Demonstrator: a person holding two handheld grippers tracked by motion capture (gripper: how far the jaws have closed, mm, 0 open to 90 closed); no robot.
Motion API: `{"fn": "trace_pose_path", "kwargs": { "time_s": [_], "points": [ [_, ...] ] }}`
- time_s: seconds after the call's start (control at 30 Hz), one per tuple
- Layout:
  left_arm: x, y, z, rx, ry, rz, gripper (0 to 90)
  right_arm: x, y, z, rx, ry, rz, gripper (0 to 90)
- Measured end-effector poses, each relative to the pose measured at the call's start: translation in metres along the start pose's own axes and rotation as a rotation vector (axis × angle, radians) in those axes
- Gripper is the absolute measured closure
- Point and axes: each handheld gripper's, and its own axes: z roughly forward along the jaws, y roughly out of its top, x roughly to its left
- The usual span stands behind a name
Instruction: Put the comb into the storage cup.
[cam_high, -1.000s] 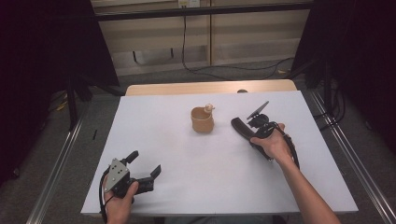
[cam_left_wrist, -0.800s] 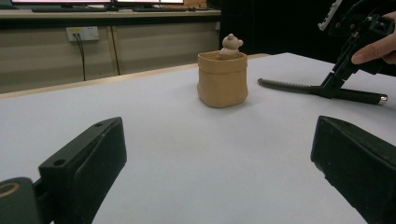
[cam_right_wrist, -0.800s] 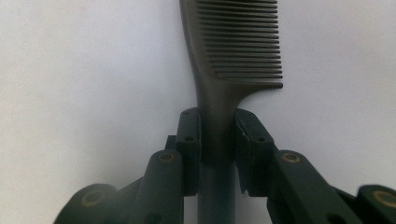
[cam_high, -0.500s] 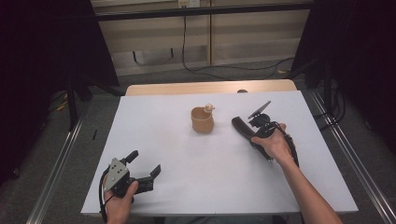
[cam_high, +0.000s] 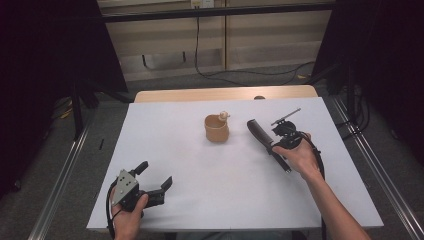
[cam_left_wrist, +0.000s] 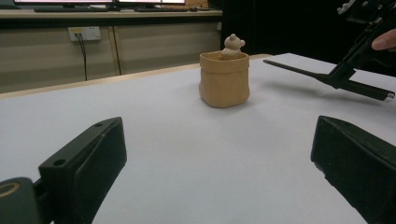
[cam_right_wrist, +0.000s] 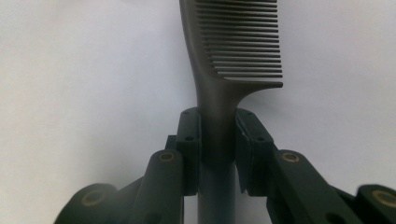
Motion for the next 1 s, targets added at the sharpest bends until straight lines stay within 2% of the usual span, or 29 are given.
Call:
{"fn": "trace_pose_path", "kwargs": {
  "time_s": [0.13,0.17,0.27,0.4,0.5,0.57,0.73,0.77,0.8,0.83,0.87,0.9,1.0],
  "points": [
    [0.0,0.0,-0.001,-0.002,0.0,0.003,3.5,0.002,-0.001,-0.003,-0.018,0.006,-0.004,72.7],
    [0.0,0.0,-0.001,-0.005,0.004,-0.007,3.5,0.0,-0.004,-0.005,-0.045,0.032,0.018,72.7],
    [0.0,0.0,-0.001,-0.005,0.004,-0.003,3.5,-0.001,-0.007,-0.006,-0.068,0.026,0.031,72.7],
    [0.0,0.0,-0.001,-0.004,0.006,-0.006,3.5,-0.004,-0.015,-0.009,-0.129,0.04,0.049,72.7],
    [0.0,0.0,0.0,0.0,0.0,-0.004,3.5,-0.004,-0.018,-0.009,-0.138,0.05,0.059,72.7],
    [0.0,0.0,-0.001,0.0,-0.001,0.003,3.5,-0.003,-0.022,-0.01,-0.154,0.037,0.058,72.7],
    [0.0,0.0,-0.001,-0.009,-0.001,-0.006,3.5,-0.004,-0.027,-0.018,-0.246,0.044,0.052,72.6],
    [0.0,0.0,-0.001,-0.007,0.0,-0.005,3.5,-0.004,-0.027,-0.018,-0.246,0.044,0.052,72.6],
    [0.0,0.0,-0.001,-0.008,-0.002,-0.007,3.5,-0.003,-0.028,-0.02,-0.281,0.046,0.051,72.6],
    [0.0,0.0,-0.001,-0.008,-0.002,-0.007,3.5,-0.003,-0.028,-0.02,-0.281,0.046,0.051,72.6],
    [0.0,0.001,-0.002,-0.009,-0.005,-0.005,3.5,-0.003,-0.029,-0.022,-0.308,0.058,0.054,72.6],
    [0.0,0.001,-0.002,-0.009,-0.005,-0.005,3.5,-0.003,-0.029,-0.022,-0.308,0.058,0.054,72.6],
    [0.0,0.001,-0.002,-0.009,-0.002,-0.006,3.5,-0.003,-0.031,-0.025,-0.361,0.071,0.04,72.6]
  ]
}}
